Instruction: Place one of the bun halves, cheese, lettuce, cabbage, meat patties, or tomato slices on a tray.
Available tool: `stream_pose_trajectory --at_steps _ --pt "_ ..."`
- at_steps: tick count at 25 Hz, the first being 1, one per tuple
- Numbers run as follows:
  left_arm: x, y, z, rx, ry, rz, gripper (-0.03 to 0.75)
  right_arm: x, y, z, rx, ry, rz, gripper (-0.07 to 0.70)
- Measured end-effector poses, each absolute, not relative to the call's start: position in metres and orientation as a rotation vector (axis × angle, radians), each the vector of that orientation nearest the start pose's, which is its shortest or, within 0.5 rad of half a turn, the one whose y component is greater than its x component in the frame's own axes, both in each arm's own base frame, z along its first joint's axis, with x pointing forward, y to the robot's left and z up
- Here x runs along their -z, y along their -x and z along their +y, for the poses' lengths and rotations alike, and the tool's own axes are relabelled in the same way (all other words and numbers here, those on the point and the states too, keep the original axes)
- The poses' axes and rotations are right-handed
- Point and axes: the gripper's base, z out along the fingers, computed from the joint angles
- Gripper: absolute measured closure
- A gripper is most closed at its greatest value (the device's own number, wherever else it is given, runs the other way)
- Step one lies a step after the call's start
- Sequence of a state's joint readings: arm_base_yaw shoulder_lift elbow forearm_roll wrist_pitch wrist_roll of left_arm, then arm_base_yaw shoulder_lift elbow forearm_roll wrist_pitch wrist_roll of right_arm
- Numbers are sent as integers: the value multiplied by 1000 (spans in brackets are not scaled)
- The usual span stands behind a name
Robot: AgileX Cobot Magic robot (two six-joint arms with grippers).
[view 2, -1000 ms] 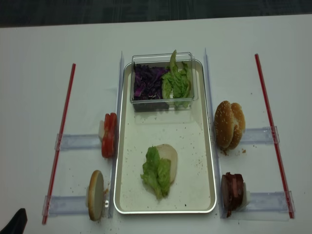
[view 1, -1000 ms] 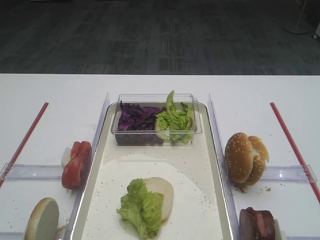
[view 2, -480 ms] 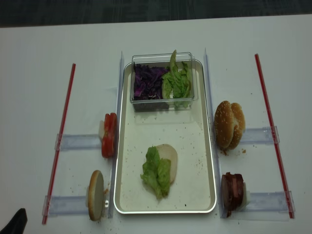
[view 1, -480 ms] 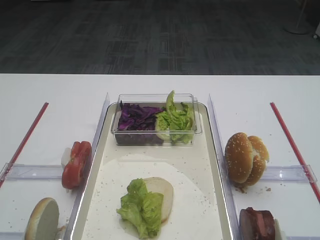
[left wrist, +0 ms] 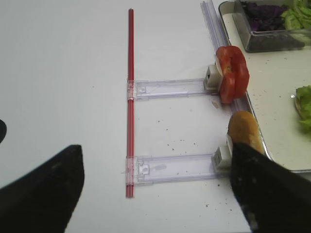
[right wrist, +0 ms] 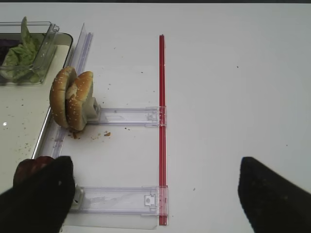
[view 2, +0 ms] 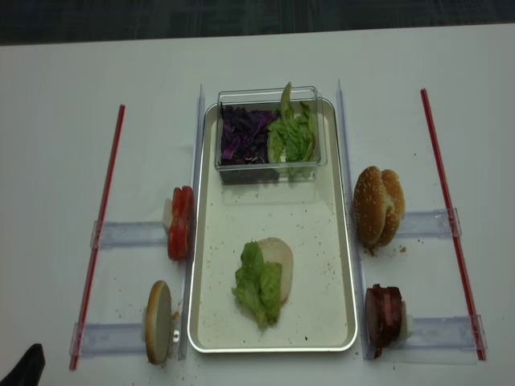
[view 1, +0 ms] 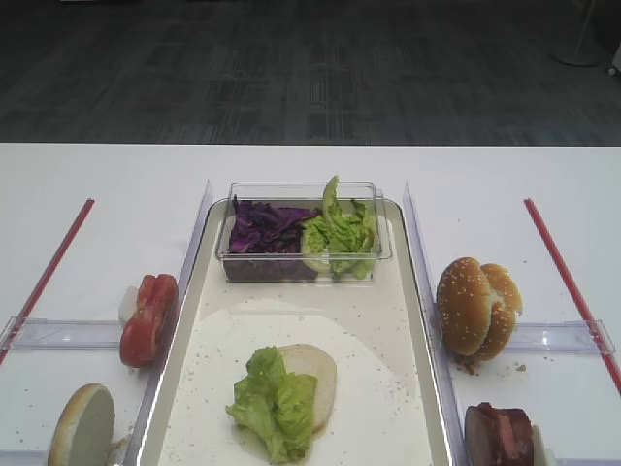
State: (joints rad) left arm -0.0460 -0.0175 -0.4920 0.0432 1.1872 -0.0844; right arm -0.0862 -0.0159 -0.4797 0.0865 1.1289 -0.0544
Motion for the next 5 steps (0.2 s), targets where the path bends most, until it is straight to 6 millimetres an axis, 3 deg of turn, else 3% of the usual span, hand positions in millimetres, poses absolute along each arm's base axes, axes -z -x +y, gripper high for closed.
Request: stream_pose_trajectory --at_steps 5 --pt "-265 12 4 23 47 2160 151 -266 8 8 -22 -29 2114 -60"
